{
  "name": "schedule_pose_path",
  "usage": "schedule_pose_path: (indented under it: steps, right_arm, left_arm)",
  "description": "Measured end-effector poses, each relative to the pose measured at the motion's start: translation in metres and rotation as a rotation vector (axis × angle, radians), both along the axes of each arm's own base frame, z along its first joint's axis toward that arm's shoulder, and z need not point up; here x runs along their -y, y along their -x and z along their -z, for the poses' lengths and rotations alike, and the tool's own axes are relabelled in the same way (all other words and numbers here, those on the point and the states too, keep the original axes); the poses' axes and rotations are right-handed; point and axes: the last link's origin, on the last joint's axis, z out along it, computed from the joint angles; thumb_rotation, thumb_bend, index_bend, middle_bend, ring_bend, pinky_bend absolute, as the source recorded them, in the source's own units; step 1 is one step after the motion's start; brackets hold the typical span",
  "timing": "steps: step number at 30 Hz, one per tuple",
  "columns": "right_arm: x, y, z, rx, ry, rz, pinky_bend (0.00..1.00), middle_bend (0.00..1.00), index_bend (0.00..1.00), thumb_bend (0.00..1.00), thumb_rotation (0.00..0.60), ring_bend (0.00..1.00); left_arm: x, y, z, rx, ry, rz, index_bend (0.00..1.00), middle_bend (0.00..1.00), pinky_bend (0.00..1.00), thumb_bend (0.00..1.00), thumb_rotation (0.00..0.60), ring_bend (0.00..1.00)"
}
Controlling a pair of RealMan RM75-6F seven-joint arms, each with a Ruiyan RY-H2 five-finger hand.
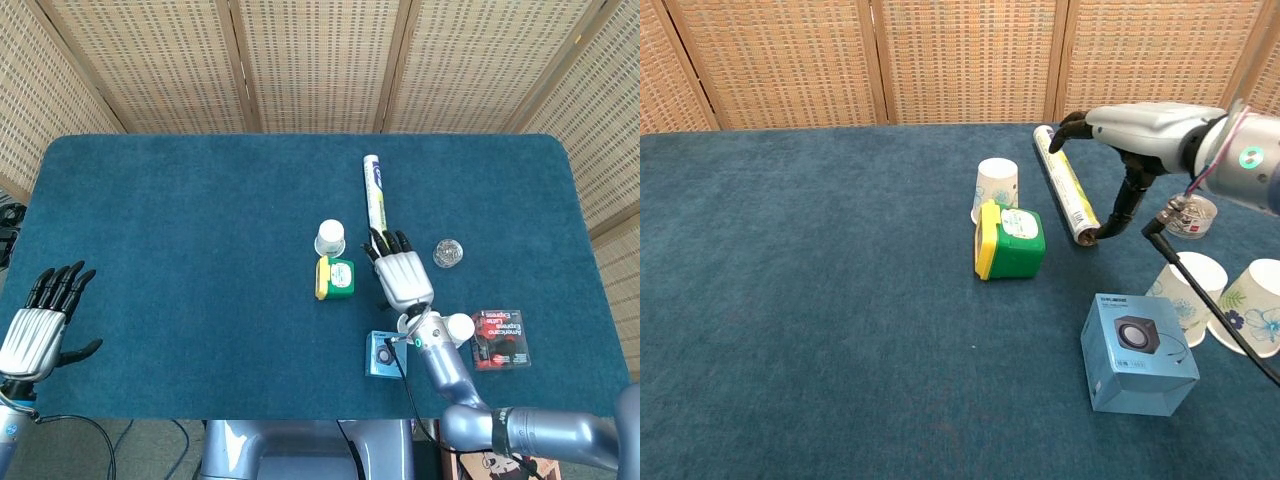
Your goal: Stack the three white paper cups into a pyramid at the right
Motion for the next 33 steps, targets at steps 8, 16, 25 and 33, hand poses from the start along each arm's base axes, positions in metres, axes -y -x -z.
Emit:
schedule_pose_path:
  steps: [8, 16, 25, 33]
  right_arm:
    - [0.036, -0.018, 0.017, 0.003, 0.035, -0.021, 0.0, 0.0, 0.17, 0.14, 0.6, 0.0]
    - [0.062, -0.032, 0.029, 0.014, 0.043, -0.036, 0.0, 0.0, 0.17, 0.14, 0.6, 0.0]
    - [0.079, -0.047, 0.042, 0.011, 0.024, -0.042, 0.0, 0.0, 0.18, 0.14, 0.6, 0.0]
    - [0.094, -0.055, 0.055, -0.018, 0.005, -0.044, 0.0, 0.0, 0.21, 0.14, 0.6, 0.0]
  left_arm:
    - [-0.005, 0.002, 0.003, -0.002, 0.012, -0.012, 0.0, 0.0, 0.0, 0.19, 0.6, 0.0]
    - [-0.009, 0.005, 0.004, -0.004, 0.014, -0.027, 0.0, 0.0, 0.0, 0.19, 0.6, 0.0]
    - [-0.011, 0.008, 0.004, -0.005, 0.019, -0.041, 0.0, 0.0, 0.0, 0.19, 0.6, 0.0]
    - [-0.012, 0.01, 0.004, -0.007, 0.019, -0.048, 0.0, 0.0, 0.0, 0.19, 0.6, 0.0]
